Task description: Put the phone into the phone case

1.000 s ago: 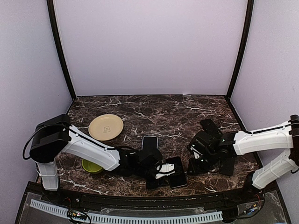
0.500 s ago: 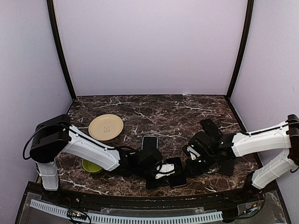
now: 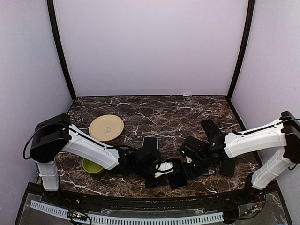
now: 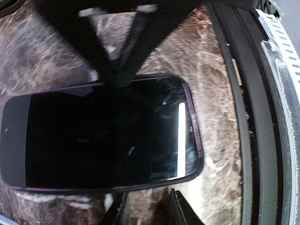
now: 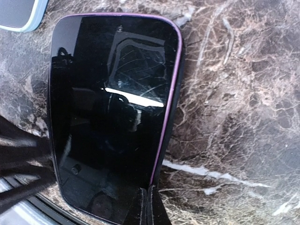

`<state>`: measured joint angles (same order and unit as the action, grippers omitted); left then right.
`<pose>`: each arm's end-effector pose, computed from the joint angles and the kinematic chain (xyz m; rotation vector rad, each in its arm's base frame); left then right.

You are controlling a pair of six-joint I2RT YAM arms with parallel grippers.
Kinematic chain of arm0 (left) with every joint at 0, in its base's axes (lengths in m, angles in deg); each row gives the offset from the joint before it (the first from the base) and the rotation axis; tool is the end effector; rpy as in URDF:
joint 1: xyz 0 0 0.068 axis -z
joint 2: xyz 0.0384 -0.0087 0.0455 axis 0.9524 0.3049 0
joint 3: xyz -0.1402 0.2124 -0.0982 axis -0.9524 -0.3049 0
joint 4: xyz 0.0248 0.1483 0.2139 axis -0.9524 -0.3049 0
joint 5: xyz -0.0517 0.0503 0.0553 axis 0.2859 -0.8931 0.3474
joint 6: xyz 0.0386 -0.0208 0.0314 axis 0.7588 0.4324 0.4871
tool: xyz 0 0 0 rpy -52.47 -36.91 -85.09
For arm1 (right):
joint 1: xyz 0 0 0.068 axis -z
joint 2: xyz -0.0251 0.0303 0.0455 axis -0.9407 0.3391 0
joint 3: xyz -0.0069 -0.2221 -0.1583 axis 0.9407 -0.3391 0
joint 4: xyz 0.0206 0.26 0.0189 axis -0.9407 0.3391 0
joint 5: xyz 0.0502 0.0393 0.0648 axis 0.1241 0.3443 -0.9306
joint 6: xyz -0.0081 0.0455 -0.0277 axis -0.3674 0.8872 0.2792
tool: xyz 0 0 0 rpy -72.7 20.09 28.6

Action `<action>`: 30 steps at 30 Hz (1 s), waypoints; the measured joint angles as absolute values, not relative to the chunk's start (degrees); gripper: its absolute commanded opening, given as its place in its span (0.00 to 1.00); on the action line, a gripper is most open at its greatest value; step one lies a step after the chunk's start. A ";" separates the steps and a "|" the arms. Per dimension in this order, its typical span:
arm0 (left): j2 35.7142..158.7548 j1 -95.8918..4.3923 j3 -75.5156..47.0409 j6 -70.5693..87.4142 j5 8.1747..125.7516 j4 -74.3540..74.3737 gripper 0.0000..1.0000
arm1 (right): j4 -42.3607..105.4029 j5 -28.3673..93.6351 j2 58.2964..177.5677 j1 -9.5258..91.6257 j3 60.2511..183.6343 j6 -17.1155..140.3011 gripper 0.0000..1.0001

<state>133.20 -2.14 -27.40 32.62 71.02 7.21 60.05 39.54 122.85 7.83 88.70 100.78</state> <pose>0.1266 -0.3718 0.1277 1.6849 1.7422 -0.7345 0.1170 0.2244 0.1467 -0.4224 2.9220 0.3744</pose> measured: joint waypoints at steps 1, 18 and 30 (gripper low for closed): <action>132.83 -2.60 -27.86 32.34 71.06 7.49 0.32 | 60.25 40.07 122.96 7.50 88.87 100.82 0.14; 112.46 -11.63 -34.57 17.96 59.46 2.16 0.65 | 69.93 53.40 132.84 1.69 104.48 102.48 0.99; 111.58 -11.67 -34.88 15.64 57.71 0.78 0.65 | 67.66 51.70 136.99 0.81 104.55 104.58 0.84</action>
<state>111.58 -11.67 -34.88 15.64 57.71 0.78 67.66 51.70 136.99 0.81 104.55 104.58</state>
